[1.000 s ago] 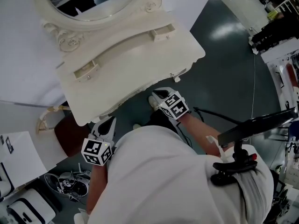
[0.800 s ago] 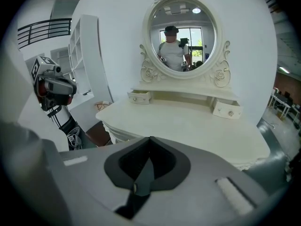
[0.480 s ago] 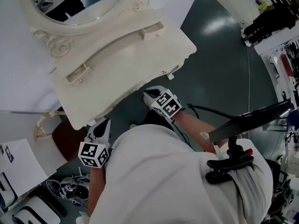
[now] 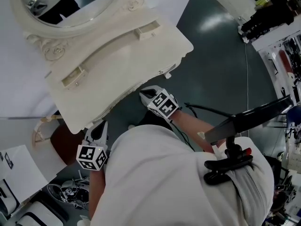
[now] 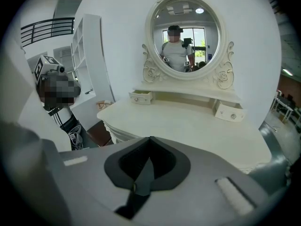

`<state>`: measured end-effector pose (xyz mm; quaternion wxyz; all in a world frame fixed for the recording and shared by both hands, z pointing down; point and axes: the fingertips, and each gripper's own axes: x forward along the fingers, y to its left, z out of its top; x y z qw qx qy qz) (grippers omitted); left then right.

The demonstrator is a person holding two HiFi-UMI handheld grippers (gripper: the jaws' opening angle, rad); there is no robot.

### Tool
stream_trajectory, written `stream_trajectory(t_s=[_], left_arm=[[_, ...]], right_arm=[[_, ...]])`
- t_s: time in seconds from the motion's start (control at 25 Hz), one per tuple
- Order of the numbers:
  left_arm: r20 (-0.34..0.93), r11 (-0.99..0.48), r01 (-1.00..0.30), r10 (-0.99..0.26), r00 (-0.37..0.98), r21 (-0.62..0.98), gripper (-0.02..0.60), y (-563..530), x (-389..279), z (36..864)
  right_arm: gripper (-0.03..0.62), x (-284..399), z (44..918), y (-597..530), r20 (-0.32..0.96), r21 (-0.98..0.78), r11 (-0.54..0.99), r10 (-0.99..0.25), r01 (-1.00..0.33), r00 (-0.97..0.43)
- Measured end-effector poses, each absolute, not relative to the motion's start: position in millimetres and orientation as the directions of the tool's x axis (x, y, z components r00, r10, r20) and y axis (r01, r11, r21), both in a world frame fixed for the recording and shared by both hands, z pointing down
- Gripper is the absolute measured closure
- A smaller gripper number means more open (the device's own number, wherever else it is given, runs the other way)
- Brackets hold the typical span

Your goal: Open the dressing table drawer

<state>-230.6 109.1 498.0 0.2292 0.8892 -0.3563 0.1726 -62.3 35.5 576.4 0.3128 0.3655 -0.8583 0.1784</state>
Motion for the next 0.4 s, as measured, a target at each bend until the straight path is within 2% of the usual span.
stream_trajectory(t_s=[0.4], left_arm=[[0.475,-0.637,-0.717,-0.557,0.682,0.283,0.58,106.3,-233.9,501.4]], right_arm=[[0.594,-60.5,576.4,33.1,0.671,-0.073,0.667,-0.517,-0.741,-0.532]])
